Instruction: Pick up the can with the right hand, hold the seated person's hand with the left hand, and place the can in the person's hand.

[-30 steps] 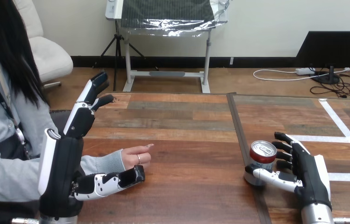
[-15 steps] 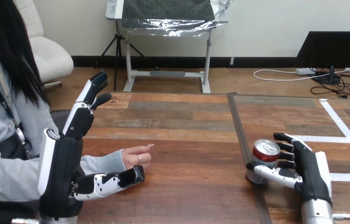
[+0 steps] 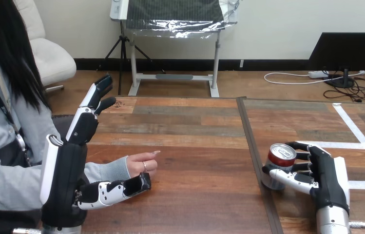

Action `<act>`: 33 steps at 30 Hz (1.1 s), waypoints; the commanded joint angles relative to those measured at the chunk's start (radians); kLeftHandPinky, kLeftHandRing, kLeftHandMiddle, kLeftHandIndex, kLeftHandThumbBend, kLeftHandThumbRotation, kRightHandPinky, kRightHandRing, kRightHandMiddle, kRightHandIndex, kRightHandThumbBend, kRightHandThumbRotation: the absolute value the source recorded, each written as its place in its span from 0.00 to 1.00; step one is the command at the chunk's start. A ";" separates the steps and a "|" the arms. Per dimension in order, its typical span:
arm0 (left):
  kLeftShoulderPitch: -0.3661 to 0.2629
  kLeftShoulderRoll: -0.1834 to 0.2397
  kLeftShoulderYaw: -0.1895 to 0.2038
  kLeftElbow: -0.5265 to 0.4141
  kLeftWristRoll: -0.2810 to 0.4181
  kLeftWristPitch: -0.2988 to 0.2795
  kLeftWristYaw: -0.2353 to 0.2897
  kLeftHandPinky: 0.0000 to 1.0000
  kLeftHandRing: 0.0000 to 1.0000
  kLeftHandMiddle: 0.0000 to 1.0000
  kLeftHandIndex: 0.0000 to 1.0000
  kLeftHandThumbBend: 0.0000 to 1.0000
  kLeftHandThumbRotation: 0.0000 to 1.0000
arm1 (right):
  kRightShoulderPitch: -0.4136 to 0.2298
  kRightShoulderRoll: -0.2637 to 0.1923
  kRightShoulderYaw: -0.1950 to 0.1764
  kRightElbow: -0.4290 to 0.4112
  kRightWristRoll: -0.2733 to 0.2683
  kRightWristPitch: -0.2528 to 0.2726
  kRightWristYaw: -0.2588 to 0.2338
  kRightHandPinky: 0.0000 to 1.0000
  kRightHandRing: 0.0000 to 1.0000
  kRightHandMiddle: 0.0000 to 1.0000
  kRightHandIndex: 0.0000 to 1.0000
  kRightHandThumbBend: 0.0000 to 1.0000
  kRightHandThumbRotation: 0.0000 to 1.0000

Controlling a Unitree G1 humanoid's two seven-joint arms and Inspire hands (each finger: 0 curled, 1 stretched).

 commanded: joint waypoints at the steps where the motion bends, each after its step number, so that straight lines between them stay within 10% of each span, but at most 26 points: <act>1: -0.032 -0.003 0.000 -0.013 -0.005 -0.011 0.000 0.85 0.92 0.94 0.91 1.00 0.60 | -0.041 -0.006 -0.007 -0.057 0.007 0.001 -0.012 0.35 0.39 0.58 0.60 0.78 0.00; 33: -0.031 -0.010 -0.004 -0.014 -0.023 -0.017 -0.010 0.84 0.93 0.94 0.91 1.00 0.60 | -0.003 -0.009 -0.007 -0.133 -0.002 -0.025 -0.037 0.41 0.47 0.54 0.55 0.76 0.00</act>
